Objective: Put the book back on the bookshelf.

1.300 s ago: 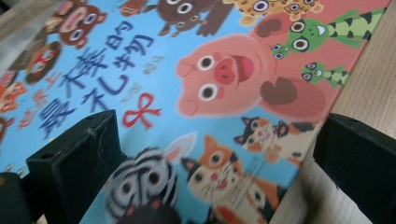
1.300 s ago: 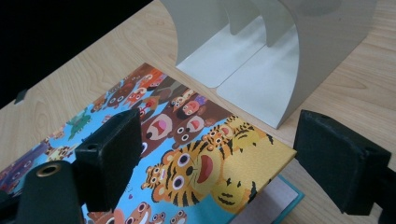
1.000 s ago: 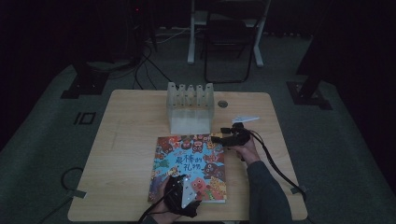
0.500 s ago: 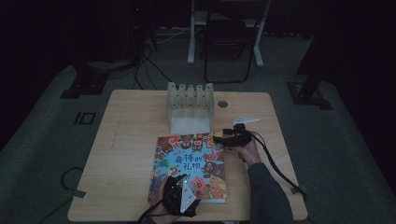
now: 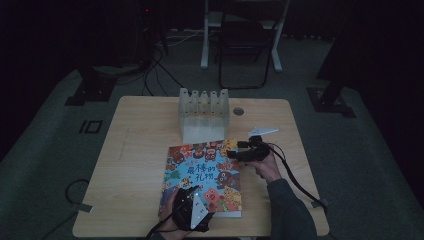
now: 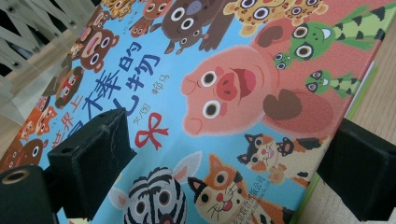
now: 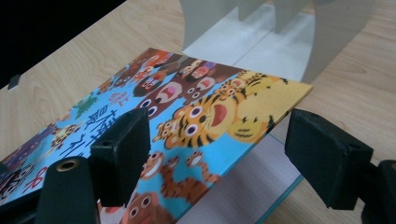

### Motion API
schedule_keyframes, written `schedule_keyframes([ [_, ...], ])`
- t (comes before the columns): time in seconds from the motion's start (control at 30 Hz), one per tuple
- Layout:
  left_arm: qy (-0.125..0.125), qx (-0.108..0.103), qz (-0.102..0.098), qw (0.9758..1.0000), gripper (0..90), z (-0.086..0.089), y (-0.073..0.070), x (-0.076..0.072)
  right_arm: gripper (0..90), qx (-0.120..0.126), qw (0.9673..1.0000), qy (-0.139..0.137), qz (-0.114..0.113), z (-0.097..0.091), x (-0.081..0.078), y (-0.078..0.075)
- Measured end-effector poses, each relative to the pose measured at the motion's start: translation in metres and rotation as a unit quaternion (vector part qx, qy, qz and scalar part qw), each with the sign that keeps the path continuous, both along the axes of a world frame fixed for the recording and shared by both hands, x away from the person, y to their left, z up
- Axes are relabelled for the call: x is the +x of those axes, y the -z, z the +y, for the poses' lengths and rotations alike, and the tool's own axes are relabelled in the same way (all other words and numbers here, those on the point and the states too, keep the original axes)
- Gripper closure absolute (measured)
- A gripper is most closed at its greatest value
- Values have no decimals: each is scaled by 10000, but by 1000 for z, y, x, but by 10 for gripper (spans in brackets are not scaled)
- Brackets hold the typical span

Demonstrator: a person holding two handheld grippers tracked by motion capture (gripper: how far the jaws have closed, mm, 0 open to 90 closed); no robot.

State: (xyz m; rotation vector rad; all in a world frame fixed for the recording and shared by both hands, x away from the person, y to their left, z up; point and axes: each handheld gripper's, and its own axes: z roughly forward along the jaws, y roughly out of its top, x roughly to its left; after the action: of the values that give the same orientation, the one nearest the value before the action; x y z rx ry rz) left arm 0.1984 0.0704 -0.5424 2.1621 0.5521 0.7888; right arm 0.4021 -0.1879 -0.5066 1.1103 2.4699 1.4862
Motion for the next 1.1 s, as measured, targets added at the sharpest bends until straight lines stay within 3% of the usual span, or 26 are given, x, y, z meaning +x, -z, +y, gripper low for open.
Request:
schedule_keyframes([
  [0.4,18,-254,-127,9996,92,7,-16,-3,244,-117,9996,-170,-185,16,-18,-28],
  [0.6,95,-585,74,9982,123,12,-21,0,263,-107,9995,-157,-271,23,-25,-41],
  [0.87,100,-642,191,9977,119,11,-21,3,315,-126,9998,-106,-127,28,-27,-44],
  [1.1,109,-694,165,9974,132,11,-23,3,345,92,9997,-204,133,34,-25,-40],
])
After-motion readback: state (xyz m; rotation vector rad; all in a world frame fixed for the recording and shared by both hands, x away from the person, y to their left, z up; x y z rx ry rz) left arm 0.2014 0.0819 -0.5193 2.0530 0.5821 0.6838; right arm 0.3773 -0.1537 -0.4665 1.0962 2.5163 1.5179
